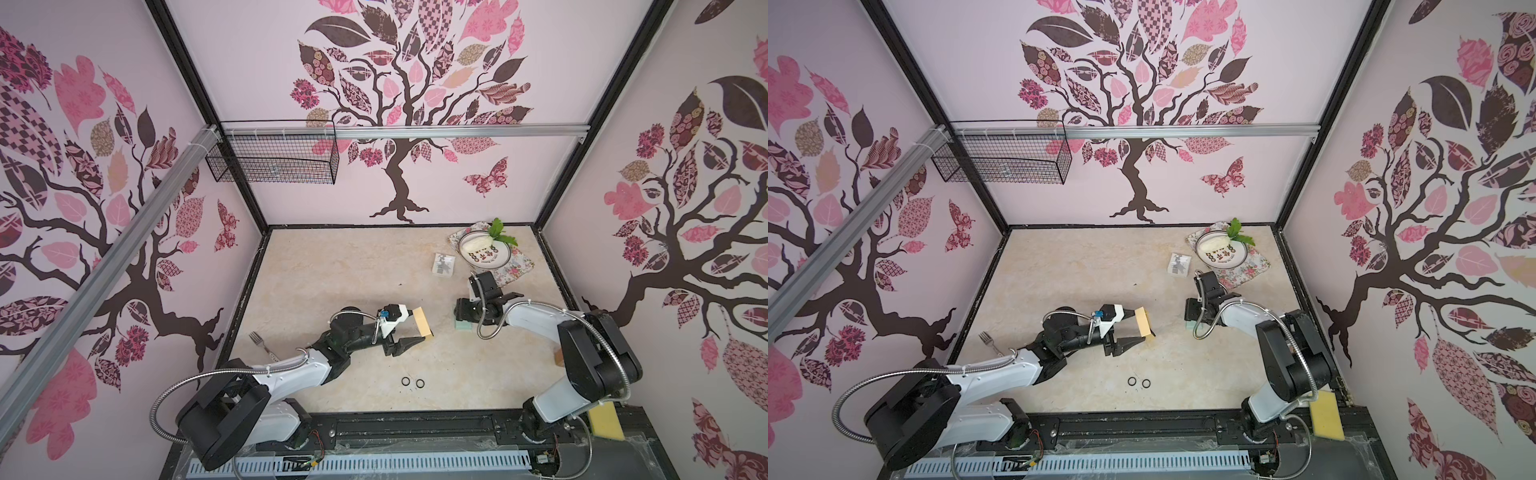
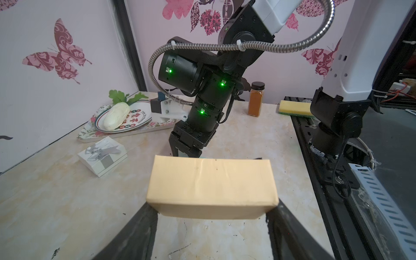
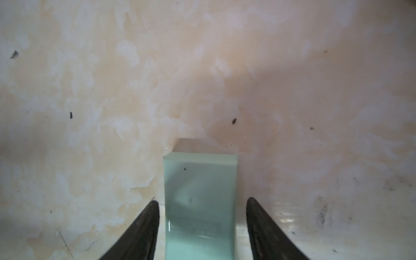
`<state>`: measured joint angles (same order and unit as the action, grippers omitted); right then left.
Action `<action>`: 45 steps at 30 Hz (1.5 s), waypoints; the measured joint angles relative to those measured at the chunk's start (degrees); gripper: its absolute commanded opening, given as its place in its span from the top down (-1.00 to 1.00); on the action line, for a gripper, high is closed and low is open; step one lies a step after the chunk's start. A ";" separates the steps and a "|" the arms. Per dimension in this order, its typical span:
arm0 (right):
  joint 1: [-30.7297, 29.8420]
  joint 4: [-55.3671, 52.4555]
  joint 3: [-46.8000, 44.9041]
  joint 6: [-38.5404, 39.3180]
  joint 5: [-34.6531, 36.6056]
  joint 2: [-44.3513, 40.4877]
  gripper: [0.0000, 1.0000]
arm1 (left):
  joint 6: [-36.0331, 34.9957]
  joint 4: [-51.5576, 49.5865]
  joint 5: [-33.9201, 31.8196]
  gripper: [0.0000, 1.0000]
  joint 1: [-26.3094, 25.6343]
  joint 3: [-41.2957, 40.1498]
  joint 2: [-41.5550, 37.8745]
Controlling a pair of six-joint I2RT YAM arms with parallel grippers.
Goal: Take the rings out of the lift-off lid box
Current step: Place the lid at the center of the board, then place the jewelry box at the center of the board.
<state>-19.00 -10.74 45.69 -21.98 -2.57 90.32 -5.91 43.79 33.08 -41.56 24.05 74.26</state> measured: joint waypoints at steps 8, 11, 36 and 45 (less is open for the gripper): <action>4.83 3.08 -4.02 -1.92 -21.75 -15.54 -0.99 | 2.14 5.86 3.74 -0.42 0.00 0.02 3.04; 6.95 9.20 -8.68 -6.03 -33.35 -24.50 -0.99 | 3.21 7.72 5.79 -0.42 0.00 1.03 5.01; 5.44 43.32 -25.20 -30.95 -59.89 -32.87 0.18 | 7.74 15.32 11.21 -0.43 0.00 6.49 11.04; 2.91 42.05 -25.18 -30.53 -58.49 -31.32 0.53 | 8.13 15.67 11.63 -0.43 0.00 6.67 11.82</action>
<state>-16.10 31.31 20.51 -52.51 -61.06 59.00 2.22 59.46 44.71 -41.56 30.72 86.08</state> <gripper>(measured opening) 0.260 0.718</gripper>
